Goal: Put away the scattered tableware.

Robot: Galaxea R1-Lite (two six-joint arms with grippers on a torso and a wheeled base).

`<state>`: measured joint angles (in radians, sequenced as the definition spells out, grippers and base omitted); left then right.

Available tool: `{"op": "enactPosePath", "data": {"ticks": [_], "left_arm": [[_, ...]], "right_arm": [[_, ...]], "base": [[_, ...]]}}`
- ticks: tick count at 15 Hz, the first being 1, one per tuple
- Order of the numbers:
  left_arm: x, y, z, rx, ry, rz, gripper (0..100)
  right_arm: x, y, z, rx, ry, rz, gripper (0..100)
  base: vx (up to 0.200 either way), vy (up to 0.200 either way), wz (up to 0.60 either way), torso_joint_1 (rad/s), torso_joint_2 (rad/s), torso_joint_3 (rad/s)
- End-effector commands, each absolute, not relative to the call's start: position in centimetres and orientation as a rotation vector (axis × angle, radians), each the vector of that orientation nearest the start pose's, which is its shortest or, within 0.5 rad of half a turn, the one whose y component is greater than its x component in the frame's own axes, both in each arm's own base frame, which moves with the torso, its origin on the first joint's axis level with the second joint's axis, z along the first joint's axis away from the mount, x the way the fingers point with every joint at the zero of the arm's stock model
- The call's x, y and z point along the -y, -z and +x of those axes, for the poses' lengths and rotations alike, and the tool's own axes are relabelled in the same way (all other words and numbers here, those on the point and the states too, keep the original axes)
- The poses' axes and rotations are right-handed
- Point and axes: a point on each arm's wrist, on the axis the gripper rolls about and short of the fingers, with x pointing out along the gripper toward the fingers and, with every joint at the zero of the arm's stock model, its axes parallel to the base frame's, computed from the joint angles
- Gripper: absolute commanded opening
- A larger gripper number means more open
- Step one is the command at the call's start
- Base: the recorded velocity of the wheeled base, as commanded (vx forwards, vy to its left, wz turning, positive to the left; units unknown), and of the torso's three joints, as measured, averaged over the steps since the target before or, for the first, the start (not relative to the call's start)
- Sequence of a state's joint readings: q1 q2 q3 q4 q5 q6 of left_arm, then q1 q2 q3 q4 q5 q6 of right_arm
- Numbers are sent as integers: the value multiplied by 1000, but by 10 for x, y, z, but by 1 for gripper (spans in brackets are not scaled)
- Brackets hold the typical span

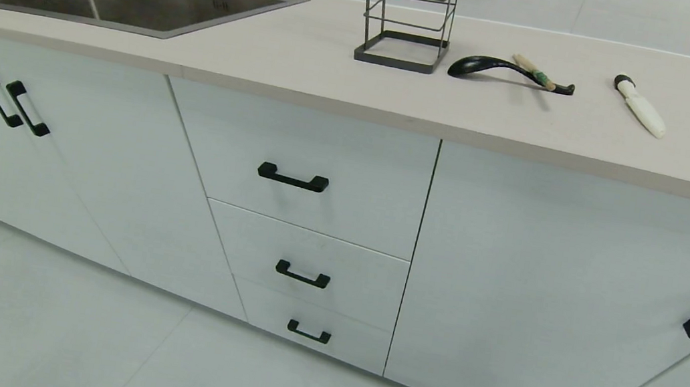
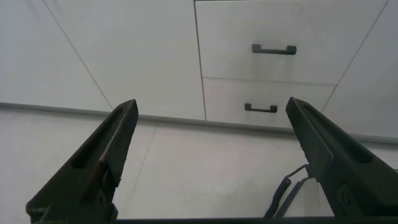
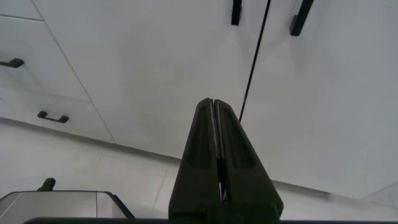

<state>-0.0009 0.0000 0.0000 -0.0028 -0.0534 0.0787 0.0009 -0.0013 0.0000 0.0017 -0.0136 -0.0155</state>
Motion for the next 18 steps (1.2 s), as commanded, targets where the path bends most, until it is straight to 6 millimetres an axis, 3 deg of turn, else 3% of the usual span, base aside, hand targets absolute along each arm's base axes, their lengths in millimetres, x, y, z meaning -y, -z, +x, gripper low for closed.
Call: {"op": "enactPosePath", "data": {"ticks": [1, 3, 6, 18], "left_arm": [[1, -76, -23, 5, 54, 78, 100], [1, -76, -23, 7, 52, 74, 100], [1, -76, -23, 7, 53, 74, 100], [1, -77, -23, 17, 61, 48, 100]], "right_arm": [[0, -75, -23, -2, 14, -15, 0], [0, -75, -23, -2, 14, -15, 0], [0, -75, -23, -2, 14, -11, 0], [0, -75, -23, -2, 15, -11, 0]], "base": [[0, 0, 0, 0, 0, 0], [0, 0, 0, 0, 0, 0], [200, 0, 0, 2, 2, 1], [0, 0, 0, 0, 0, 0]]}}
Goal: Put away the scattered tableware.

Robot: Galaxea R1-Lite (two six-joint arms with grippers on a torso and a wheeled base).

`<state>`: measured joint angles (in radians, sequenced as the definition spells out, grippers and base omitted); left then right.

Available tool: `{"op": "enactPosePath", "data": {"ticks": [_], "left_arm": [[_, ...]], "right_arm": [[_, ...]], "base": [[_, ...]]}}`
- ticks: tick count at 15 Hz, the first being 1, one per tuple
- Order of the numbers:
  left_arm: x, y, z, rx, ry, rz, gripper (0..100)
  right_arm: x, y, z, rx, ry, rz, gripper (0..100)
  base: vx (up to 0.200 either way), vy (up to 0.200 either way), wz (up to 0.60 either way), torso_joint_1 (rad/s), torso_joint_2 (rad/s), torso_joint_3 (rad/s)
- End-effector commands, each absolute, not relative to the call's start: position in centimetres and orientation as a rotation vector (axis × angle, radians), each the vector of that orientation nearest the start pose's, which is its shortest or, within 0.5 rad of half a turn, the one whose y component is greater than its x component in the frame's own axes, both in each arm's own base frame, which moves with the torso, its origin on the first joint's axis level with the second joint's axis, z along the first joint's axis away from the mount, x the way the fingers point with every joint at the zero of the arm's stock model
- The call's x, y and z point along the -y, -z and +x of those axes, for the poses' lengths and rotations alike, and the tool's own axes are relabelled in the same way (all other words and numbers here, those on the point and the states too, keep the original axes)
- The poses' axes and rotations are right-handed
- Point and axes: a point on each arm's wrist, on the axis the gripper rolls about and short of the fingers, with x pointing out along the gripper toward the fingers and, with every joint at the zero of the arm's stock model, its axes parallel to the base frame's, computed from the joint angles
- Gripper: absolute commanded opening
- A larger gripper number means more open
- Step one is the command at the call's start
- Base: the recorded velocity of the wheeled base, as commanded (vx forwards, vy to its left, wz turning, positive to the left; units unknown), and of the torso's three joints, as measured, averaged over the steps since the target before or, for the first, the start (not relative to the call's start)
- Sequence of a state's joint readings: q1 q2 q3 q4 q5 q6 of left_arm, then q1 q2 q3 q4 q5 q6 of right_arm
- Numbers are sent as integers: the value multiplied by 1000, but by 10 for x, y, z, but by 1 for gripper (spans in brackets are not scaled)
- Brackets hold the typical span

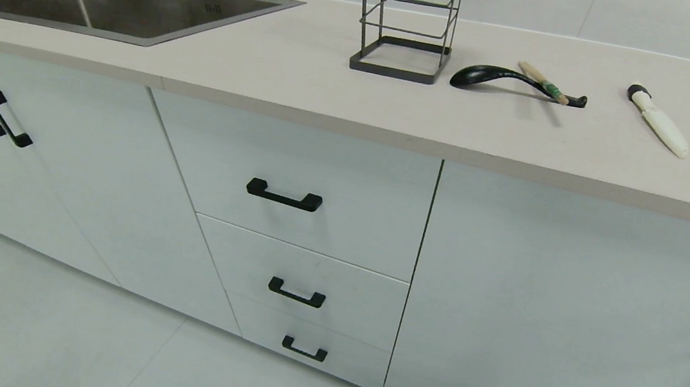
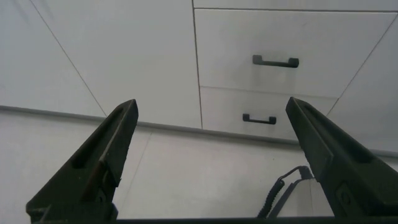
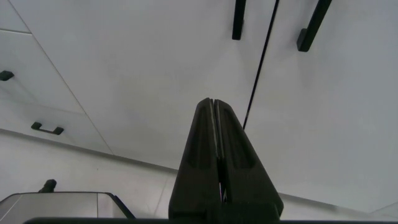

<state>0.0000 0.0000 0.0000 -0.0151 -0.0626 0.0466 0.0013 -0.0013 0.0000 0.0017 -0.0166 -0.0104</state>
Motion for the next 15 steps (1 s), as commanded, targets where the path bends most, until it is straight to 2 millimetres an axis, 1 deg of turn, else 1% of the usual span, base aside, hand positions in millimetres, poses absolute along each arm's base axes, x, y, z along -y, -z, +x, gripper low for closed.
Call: {"op": "enactPosePath", "data": {"ticks": [1, 2, 3, 5, 6, 7, 8, 9, 11, 12, 13, 14, 15], "left_arm": [[2, -90, -25, 104, 92, 57, 100], [4, -111, -30, 190, 176, 68, 100], [5, -123, -27, 177, 215, 85, 100], [5, -134, -19, 137, 227, 149, 100], [7, -147, -9, 111, 356, 282, 100], [10, -150, 3, 89, 480, 382, 100], [12, -152, 14, 63, 561, 451, 100], [14, -157, 37, 29, 647, 569, 100], [20, -168, 75, 5, 757, 727, 100], [22, -168, 87, -4, 808, 778, 100], [25, -161, 94, -43, 869, 804, 100], [32, -150, 99, -101, 975, 828, 100], [38, -145, 103, -137, 1045, 851, 100]], "right_arm": [[0, -75, -23, -2, 15, -11, 0], [0, -75, -23, -2, 15, -11, 0], [0, -75, -23, -2, 15, -11, 0], [0, -75, -23, -2, 15, -11, 0], [0, -75, -23, -2, 14, -11, 0], [0, -75, -23, -2, 15, -11, 0], [0, -75, -23, -2, 15, -11, 0], [0, -75, -23, -2, 14, -11, 0], [0, -75, -23, -2, 15, -11, 0], [0, -75, -23, -2, 15, -11, 0], [0, -75, -23, -2, 15, -11, 0], [0, -75, -23, -2, 15, -11, 0], [0, -75, -23, -2, 14, -11, 0]], "base": [[0, 0, 0, 0, 0, 0], [0, 0, 0, 0, 0, 0], [0, 0, 0, 0, 0, 0], [0, 0, 0, 0, 0, 0], [0, 0, 0, 0, 0, 0], [0, 0, 0, 0, 0, 0], [0, 0, 0, 0, 0, 0], [0, 0, 0, 0, 0, 0], [0, 0, 0, 0, 0, 0], [0, 0, 0, 0, 0, 0], [0, 0, 0, 0, 0, 0], [0, 0, 0, 0, 0, 0], [0, 0, 0, 0, 0, 0]]}}
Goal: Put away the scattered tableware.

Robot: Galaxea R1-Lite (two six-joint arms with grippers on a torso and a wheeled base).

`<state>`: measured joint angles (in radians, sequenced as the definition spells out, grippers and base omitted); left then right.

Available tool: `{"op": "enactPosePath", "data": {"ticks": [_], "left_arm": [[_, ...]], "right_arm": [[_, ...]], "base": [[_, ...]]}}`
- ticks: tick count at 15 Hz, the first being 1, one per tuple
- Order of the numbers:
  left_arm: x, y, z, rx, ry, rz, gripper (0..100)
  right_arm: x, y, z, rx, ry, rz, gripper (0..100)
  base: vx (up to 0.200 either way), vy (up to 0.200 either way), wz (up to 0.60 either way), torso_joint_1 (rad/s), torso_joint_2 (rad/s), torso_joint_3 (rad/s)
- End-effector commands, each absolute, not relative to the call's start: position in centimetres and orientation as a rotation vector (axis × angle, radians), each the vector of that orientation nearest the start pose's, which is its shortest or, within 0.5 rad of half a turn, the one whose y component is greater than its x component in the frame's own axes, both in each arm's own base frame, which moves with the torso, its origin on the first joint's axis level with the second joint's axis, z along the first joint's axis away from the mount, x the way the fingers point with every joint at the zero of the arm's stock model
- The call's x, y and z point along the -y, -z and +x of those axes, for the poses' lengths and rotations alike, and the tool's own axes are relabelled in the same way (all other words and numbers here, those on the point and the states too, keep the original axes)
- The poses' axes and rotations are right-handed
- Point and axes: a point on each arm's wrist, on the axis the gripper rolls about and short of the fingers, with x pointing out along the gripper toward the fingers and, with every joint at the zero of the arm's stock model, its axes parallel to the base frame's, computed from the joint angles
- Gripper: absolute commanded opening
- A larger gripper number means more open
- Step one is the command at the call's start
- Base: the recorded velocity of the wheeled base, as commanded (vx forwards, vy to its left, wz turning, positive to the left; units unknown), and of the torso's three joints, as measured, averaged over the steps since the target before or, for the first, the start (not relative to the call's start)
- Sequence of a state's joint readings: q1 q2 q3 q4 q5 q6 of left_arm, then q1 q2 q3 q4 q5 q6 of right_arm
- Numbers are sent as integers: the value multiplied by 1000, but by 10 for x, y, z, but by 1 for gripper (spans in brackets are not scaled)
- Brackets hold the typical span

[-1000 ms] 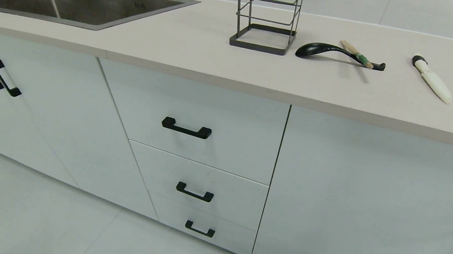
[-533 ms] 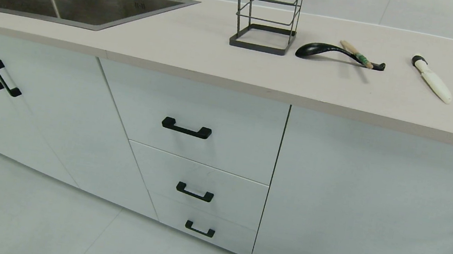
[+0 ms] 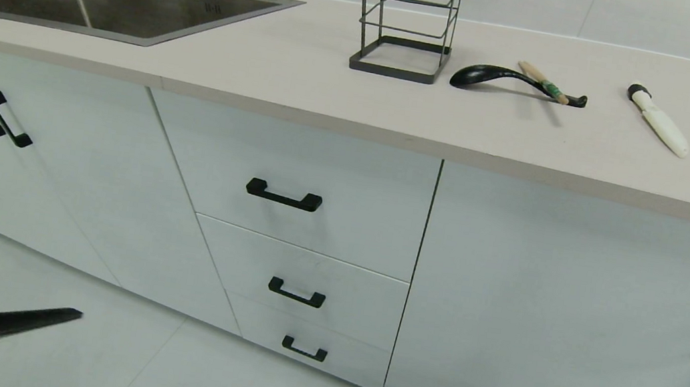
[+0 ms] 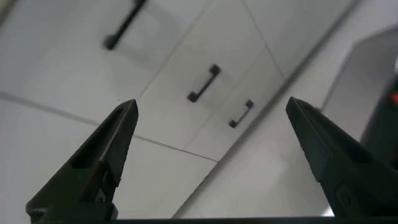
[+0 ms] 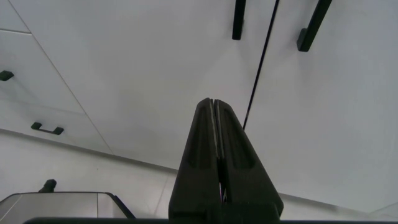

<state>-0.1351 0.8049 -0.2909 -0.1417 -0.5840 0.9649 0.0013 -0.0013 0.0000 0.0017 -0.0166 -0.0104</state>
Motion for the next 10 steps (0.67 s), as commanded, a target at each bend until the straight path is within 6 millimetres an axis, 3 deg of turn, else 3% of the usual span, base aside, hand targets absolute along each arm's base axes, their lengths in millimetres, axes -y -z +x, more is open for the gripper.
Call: {"op": "enactPosePath", "data": {"ticks": [1, 4, 7, 10], "left_arm": [[45, -145, 110, -162, 1095, 891, 100], [63, -146, 152, -227, 1146, 1010, 100], [67, -138, 165, -293, 1140, 1029, 100], [82, -110, 193, -438, 1186, 1125, 100]], "right_arm": [[0, -75, -23, -2, 15, -11, 0], [0, -75, -23, -2, 15, -11, 0], [0, -75, -23, -2, 14, -11, 0], [0, -75, -23, -2, 15, -11, 0]], "base": [[0, 0, 0, 0, 0, 0], [0, 0, 0, 0, 0, 0], [0, 0, 0, 0, 0, 0], [0, 0, 0, 0, 0, 0]]}}
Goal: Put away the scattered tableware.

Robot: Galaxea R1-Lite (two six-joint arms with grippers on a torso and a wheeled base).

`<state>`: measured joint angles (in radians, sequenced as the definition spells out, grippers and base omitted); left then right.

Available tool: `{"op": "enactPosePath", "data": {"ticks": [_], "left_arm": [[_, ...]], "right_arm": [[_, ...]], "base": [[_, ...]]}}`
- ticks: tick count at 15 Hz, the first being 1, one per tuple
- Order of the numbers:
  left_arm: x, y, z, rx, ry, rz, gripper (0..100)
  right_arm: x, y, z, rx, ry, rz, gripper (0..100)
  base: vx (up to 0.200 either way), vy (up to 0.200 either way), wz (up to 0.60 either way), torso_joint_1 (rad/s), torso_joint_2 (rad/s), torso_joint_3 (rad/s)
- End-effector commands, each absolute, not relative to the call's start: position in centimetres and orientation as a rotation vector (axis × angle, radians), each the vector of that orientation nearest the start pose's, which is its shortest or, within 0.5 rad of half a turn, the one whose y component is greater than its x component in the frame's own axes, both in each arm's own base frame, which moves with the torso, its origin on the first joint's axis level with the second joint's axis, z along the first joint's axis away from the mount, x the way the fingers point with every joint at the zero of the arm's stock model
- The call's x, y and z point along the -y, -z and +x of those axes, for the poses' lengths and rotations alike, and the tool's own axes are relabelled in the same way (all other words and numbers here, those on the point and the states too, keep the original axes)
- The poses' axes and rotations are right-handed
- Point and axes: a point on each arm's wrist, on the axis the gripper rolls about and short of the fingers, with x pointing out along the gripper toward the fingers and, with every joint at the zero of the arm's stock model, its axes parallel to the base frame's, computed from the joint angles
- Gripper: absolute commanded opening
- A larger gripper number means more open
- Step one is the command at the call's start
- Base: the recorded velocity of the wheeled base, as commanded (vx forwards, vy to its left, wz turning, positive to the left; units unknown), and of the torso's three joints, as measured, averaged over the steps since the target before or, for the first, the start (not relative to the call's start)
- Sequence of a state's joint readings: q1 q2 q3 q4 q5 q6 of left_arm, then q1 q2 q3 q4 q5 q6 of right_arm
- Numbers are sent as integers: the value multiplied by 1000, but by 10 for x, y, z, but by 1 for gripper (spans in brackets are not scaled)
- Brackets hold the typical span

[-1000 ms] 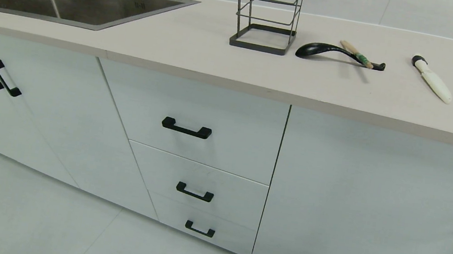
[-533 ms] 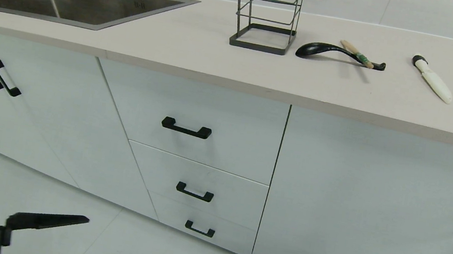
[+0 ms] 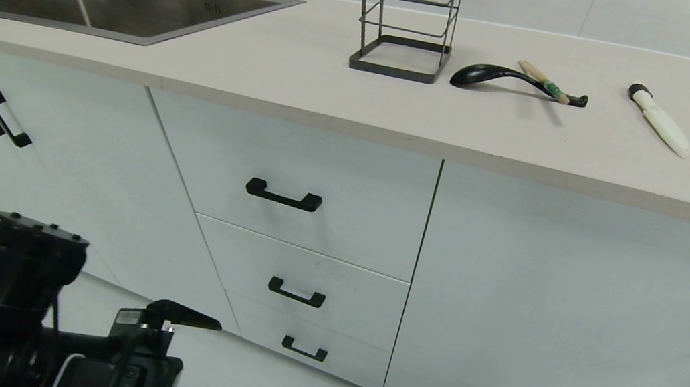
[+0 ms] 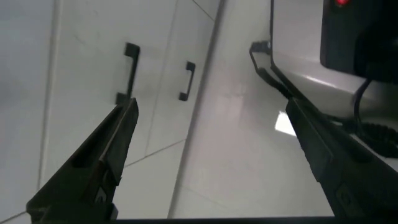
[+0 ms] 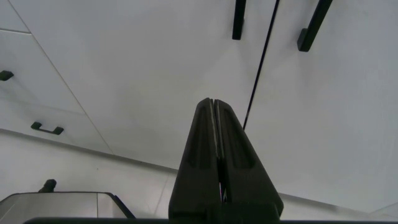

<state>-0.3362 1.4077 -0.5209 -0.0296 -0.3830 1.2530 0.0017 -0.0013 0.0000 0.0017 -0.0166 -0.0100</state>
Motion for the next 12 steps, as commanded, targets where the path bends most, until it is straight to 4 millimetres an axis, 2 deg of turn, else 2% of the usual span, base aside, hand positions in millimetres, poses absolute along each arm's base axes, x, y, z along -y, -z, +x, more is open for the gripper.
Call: {"op": "enactPosePath", "data": {"ticks": [1, 5, 12], "left_arm": [[89, -102, 202, -460, 1210, 1151, 100], [108, -93, 238, -477, 1214, 1191, 100], [109, -75, 264, -474, 1090, 1228, 100]], "right_arm": [[0, -75, -23, -2, 15, -11, 0], [0, -75, -23, -2, 15, -11, 0], [0, -75, -23, -2, 15, -11, 0]], "base": [[0, 0, 0, 0, 0, 0], [0, 0, 0, 0, 0, 0], [0, 0, 0, 0, 0, 0]]}}
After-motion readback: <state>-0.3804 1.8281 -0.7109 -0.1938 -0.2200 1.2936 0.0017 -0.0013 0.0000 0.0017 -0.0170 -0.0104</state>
